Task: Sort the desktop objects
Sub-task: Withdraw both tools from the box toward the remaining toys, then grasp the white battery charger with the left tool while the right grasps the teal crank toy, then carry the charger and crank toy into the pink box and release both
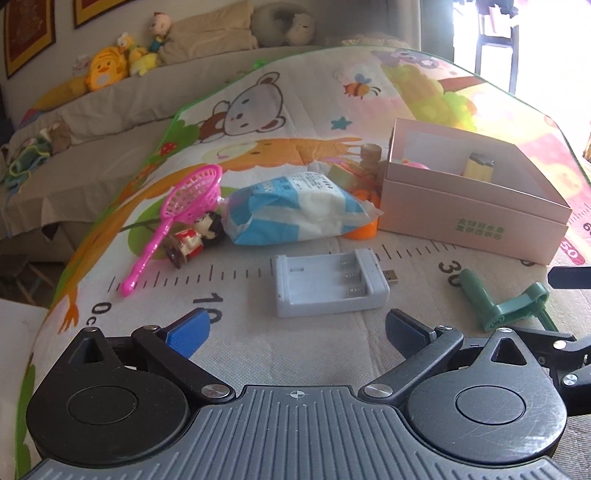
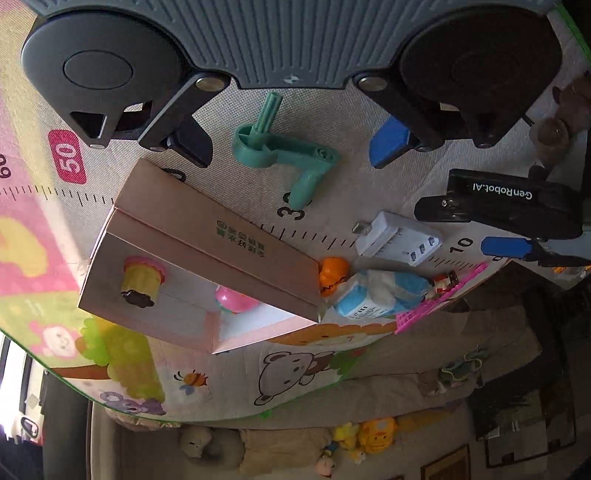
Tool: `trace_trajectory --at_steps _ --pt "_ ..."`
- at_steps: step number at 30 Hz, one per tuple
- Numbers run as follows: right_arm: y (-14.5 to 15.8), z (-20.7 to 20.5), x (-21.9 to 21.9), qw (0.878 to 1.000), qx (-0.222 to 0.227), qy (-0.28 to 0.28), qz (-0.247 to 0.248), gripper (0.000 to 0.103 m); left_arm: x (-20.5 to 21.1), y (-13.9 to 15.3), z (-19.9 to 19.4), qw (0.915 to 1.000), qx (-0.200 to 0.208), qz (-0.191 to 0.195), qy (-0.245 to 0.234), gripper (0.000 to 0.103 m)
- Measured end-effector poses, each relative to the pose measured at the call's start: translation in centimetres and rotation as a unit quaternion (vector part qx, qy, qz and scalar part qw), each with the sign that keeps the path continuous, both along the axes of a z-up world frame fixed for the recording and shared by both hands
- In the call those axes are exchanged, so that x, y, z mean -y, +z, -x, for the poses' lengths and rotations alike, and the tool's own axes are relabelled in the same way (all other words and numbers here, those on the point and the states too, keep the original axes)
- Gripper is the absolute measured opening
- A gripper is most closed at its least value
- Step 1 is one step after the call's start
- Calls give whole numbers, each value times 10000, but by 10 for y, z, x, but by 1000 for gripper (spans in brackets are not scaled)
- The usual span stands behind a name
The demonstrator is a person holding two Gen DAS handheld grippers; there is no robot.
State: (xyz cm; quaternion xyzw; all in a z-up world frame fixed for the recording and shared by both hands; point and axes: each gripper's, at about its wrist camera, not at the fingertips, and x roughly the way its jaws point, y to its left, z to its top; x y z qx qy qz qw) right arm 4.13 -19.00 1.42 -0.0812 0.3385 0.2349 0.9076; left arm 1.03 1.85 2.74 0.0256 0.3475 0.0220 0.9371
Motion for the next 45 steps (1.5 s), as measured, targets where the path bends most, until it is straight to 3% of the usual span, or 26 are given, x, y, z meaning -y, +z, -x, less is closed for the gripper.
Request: trace_trajectory --at_steps 7,14,18,22,25,30,31,32,33,36,38,45 --pt "21 -42 49 9958 174 -864 -260 90 4 2 -13 10000 -4 -42 1 103" --pt "21 -77 60 9860 673 -1494 306 91 6 -3 -21 9999 -95 -84 -36 103" --pt "17 -73 59 9702 1219 -1903 877 91 6 -6 -24 9998 -142 36 -99 103" --pt "23 -53 69 9855 815 -1468 249 93 13 -7 -37 9997 -153 93 -150 103" --pt "24 -30 62 9923 607 -1078 8 100 18 -10 -53 9996 -211 -195 44 103" --pt "11 -2 26 9993 80 -324 -166 101 12 -13 -58 9997 -243 -88 3 102" --pt "6 1 16 9996 57 -257 -80 101 11 -12 -56 9997 -225 -57 -31 99" --pt "2 1 8 9996 58 -261 8 101 9 -12 -53 9997 -230 0 -78 88" --pt "-2 0 3 9995 57 -293 66 101 7 -12 -51 9997 -238 35 -75 84" --pt "-8 -8 -4 9992 -170 -346 41 89 2 -11 -39 9997 -215 52 -143 83" --pt "-10 -12 -6 9992 -291 -286 49 70 1 -9 -30 9996 -192 41 -222 83" --pt "13 4 26 9997 -226 -102 61 70 18 17 4 9966 29 -70 -824 82"
